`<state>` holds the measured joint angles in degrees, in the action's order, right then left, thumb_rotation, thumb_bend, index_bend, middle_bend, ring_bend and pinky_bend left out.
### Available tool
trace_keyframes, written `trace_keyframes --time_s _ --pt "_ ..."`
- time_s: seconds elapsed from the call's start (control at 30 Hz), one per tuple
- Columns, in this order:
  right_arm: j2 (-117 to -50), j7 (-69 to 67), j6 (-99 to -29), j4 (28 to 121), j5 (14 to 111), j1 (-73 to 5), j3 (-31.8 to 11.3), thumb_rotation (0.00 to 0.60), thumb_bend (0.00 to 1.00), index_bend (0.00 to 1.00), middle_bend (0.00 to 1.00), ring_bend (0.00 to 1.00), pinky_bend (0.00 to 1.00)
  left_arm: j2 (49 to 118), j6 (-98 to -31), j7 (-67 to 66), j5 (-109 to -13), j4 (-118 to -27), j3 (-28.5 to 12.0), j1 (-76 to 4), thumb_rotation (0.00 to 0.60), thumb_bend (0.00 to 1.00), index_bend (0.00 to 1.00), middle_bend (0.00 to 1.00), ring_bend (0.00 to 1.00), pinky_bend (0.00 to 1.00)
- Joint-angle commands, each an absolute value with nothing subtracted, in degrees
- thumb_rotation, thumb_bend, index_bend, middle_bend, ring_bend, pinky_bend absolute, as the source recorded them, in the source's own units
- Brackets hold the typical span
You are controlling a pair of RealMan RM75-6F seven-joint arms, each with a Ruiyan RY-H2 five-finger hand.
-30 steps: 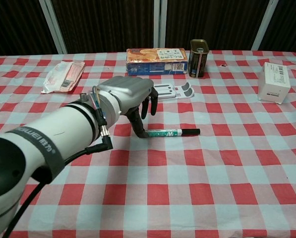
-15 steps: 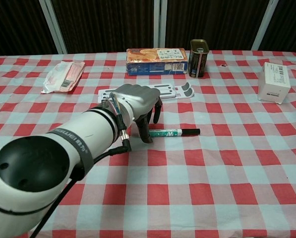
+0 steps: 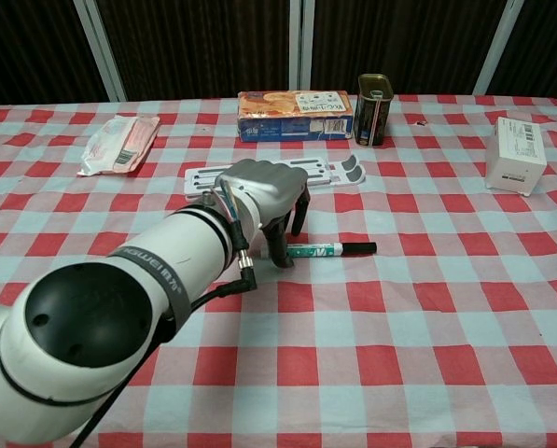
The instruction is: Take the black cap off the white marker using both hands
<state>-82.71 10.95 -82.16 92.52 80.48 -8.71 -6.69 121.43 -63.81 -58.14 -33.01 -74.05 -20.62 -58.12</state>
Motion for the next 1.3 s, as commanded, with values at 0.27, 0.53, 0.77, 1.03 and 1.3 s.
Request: trace_keyframes --time_s 0.27,0.53,0.77,1.03,1.3 --pt "-82.69 10.77 -82.06 92.24 80.27 -8.79 -6.69 0.6 0.03 0.04 0.08 0.0 0.0 122.28 -62.86 -57.45 -32.19 -71.2 -20.47 -58.74 0.6 0.2 0.52 0.54 1.0 0.98" --pt "-82.68 10.77 -81.85 92.13 80.0 -8.91 -6.71 0.6 0.03 0.04 0.08 0.0 0.0 122.55 -62.16 -57.68 -31.3 -69.99 -20.25 -59.11 0.6 0.25 0.53 0.54 1.0 0.98" --pt "-82.68 10.64 -81.65 92.08 79.78 -9.02 -6.73 0.6 0.03 0.04 0.08 0.0 0.0 122.49 -61.93 -58.47 -30.52 -70.12 -20.28 -59.64 0.6 0.32 0.56 0.57 1.0 0.98" --pt "-82.64 10.71 -81.54 92.16 79.6 -9.12 -6.76 0.6 0.03 0.04 0.09 0.0 0.0 121.65 -62.02 -59.1 -29.54 -71.62 -20.07 -59.67 0.6 0.39 0.58 0.59 1.0 0.98" --pt "-82.9 11.26 -81.33 92.27 80.31 -9.51 -6.42 0.6 0.03 0.04 0.1 0.0 0.0 119.43 -62.35 -56.86 -31.17 -74.75 -20.0 -59.0 0.6 0.41 0.59 0.6 1.0 0.98"
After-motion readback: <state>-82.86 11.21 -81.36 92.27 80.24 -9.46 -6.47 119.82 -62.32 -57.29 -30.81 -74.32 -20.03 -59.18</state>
